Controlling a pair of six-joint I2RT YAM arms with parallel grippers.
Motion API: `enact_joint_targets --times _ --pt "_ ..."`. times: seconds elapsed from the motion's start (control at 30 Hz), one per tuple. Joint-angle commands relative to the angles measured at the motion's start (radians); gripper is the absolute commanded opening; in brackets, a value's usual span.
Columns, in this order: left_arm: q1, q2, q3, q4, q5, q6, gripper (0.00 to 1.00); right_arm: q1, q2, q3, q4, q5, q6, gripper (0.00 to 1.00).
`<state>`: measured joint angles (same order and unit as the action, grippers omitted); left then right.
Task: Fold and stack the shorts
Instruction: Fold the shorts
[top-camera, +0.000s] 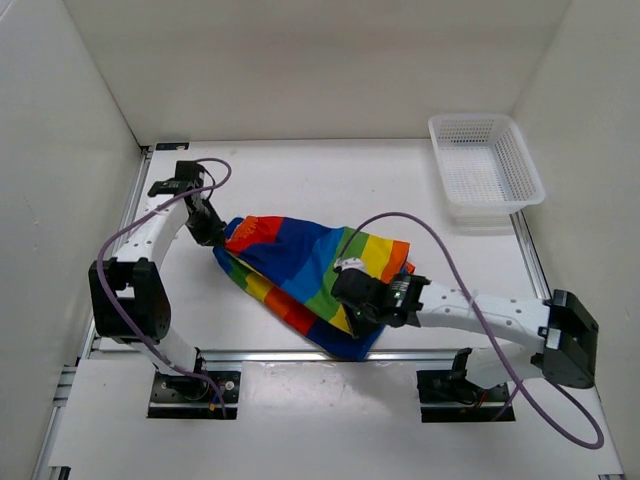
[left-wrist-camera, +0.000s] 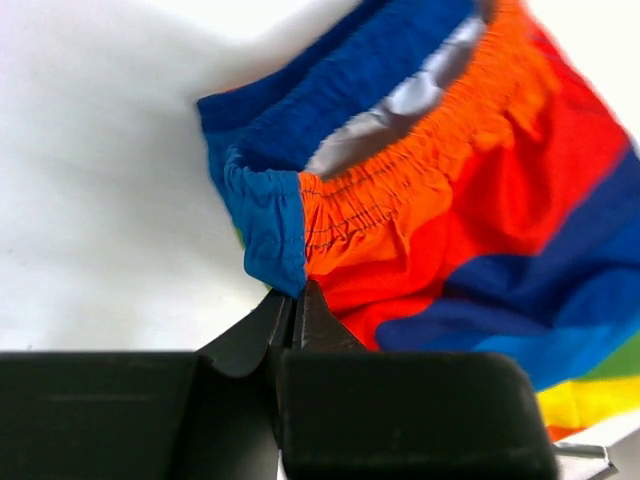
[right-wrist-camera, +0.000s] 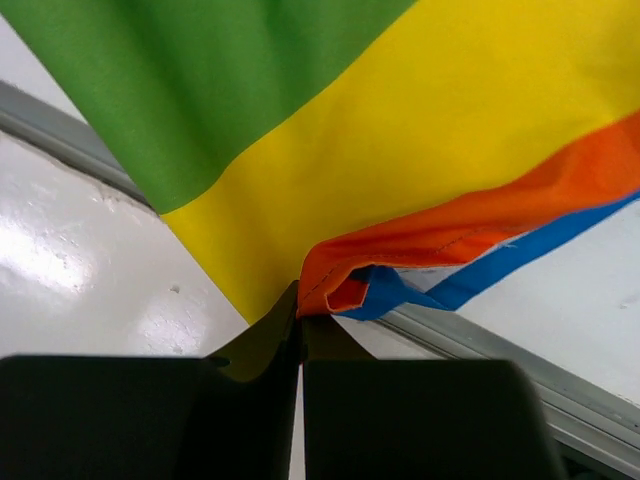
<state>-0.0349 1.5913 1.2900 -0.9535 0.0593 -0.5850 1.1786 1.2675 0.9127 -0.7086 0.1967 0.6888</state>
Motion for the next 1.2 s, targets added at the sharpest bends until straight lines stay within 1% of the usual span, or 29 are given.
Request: enact_joint_targets --times 0.0,0.03,0.07,0.1,0.13,0.17,0.2,0.23,0.27,0.33,0.37,0.43,0.47,0.5,0.53,0.57,0.6,0.63,0.7,0.73,0.77,0.8,0.87,0.9,0.93,1.0,1.03,1.13,1.17 --pt "0.013 0.001 -0.012 0.052 -0.130 -0.007 0.10 0.093 0.084 -0.006 -0.083 0.007 0.012 0.01" --pt "0.013 0.024 -0.012 0.052 -0.130 -0.018 0.10 0.108 0.108 0.006 -0.083 0.024 0.012 0.01" --pt "0.013 0.033 -0.021 0.052 -0.130 -0.018 0.15 0.121 0.156 0.027 -0.083 0.024 0.012 0.01" --pt "0.013 0.033 -0.021 0.052 -0.130 -0.018 0.20 0.145 0.177 0.044 -0.098 0.035 0.000 0.02" --pt "0.013 0.033 -0.021 0.052 -0.119 -0.018 0.32 0.159 0.196 0.063 -0.115 0.049 0.000 0.09" --pt "0.013 0.033 -0.021 0.052 -0.119 -0.018 0.60 0.192 0.210 0.083 -0.132 0.099 0.000 0.30" --pt "0.013 0.033 -0.021 0.052 -0.119 -0.018 0.79 0.208 0.219 0.116 -0.168 0.131 0.011 0.43" --pt "0.013 0.006 -0.021 0.052 -0.119 -0.009 0.95 0.219 0.210 0.133 -0.189 0.162 0.026 0.63" --pt "0.023 -0.008 -0.006 0.041 -0.119 0.000 1.00 0.219 0.201 0.147 -0.205 0.179 0.026 0.67" --pt "0.023 -0.043 0.035 0.023 -0.119 0.011 1.00 0.219 0.155 0.186 -0.244 0.225 0.026 0.71" --pt "0.023 -0.044 0.051 0.013 -0.119 0.020 1.00 0.219 0.139 0.199 -0.255 0.239 0.026 0.71" --pt "0.014 -0.071 0.092 -0.010 -0.128 0.033 1.00 0.219 0.098 0.245 -0.279 0.279 0.026 0.71" --pt "0.013 -0.071 0.101 -0.010 -0.128 0.033 0.96 0.207 0.089 0.261 -0.293 0.311 0.026 0.71" --pt "-0.002 -0.071 0.101 -0.010 -0.128 0.046 0.86 0.207 0.089 0.276 -0.293 0.311 0.026 0.68" --pt "-0.025 -0.071 0.114 -0.010 -0.128 0.056 0.58 0.178 0.079 0.285 -0.302 0.311 0.026 0.62" --pt "-0.037 -0.071 0.114 -0.010 -0.128 0.056 0.46 0.164 0.079 0.285 -0.302 0.311 0.026 0.48" --pt "-0.049 -0.062 0.114 -0.010 -0.128 0.056 0.36 0.145 0.079 0.285 -0.292 0.285 0.026 0.40" --pt "-0.074 -0.035 0.123 -0.010 -0.118 0.056 0.19 0.097 0.079 0.285 -0.264 0.261 0.026 0.35" --pt "-0.098 0.001 0.123 0.002 -0.104 0.067 0.10 0.037 0.079 0.240 -0.221 0.199 0.026 0.34" --pt "-0.109 0.021 0.123 0.013 -0.104 0.067 0.10 -0.034 0.079 0.221 -0.175 0.161 0.049 0.34" --pt "-0.120 0.063 0.114 0.013 -0.093 0.067 0.10 -0.071 0.079 0.195 -0.149 0.079 0.058 0.34" --pt "-0.120 0.084 0.114 0.027 -0.093 0.067 0.10 -0.148 0.079 0.169 -0.131 0.043 0.072 0.35" --pt "-0.120 0.128 0.082 0.039 -0.084 0.076 0.10 -0.226 0.069 0.089 -0.083 -0.028 0.098 0.43" --pt "-0.120 0.140 0.068 0.048 -0.084 0.076 0.10 -0.300 0.056 0.063 -0.072 -0.052 0.098 0.51" --pt "-0.120 0.154 0.057 0.062 -0.084 0.076 0.10 -0.341 0.047 0.005 -0.056 -0.113 0.098 0.55" --pt "-0.111 0.193 0.029 0.062 -0.084 0.076 0.10 -0.460 0.017 -0.049 -0.003 -0.173 0.098 0.65" --pt "-0.111 0.205 0.029 0.074 -0.084 0.076 0.10 -0.497 0.016 -0.069 0.006 -0.198 0.098 0.71" --pt "-0.088 0.245 -0.009 0.087 -0.084 0.067 0.10 -0.599 0.004 -0.106 0.018 -0.232 0.063 0.82" --pt "-0.073 0.245 -0.018 0.096 -0.084 0.067 0.10 -0.615 0.016 -0.116 0.047 -0.232 0.063 0.82"
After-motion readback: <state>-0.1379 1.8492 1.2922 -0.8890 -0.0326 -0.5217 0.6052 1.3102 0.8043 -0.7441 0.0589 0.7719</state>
